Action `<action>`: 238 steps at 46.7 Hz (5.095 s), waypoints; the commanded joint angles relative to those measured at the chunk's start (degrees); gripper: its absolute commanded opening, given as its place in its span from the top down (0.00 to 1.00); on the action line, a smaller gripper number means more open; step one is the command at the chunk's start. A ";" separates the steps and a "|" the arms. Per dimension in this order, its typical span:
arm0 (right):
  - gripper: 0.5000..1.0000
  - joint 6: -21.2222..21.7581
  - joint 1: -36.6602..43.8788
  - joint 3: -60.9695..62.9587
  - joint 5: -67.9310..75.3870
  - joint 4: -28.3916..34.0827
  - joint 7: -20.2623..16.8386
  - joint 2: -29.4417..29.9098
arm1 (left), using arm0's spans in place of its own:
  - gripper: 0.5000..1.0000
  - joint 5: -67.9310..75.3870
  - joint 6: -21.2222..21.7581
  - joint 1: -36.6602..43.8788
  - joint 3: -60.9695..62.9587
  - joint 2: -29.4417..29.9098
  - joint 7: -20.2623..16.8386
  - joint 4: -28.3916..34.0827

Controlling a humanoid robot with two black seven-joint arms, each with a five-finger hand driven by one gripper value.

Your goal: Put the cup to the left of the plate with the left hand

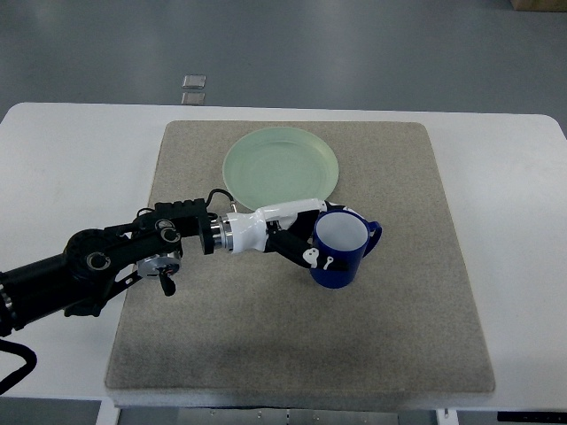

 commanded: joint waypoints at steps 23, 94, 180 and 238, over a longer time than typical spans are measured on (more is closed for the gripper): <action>0.14 0.00 -0.04 0.00 0.00 0.00 -0.05 0.00 | 0.55 -0.72 5.04 -0.51 -16.83 3.78 -0.01 10.02; 0.14 0.00 -0.04 0.00 0.00 0.00 0.03 0.00 | 0.35 -1.07 6.62 9.68 -18.42 8.88 -9.94 22.06; 0.14 0.00 -0.04 0.00 0.00 0.00 -0.05 0.00 | 0.01 -25.77 -6.04 8.72 -32.31 17.41 -8.88 11.87; 0.14 0.00 -0.03 0.00 0.00 0.00 -0.05 0.00 | 0.01 -50.56 23.15 -4.03 -32.04 7.56 0.70 17.85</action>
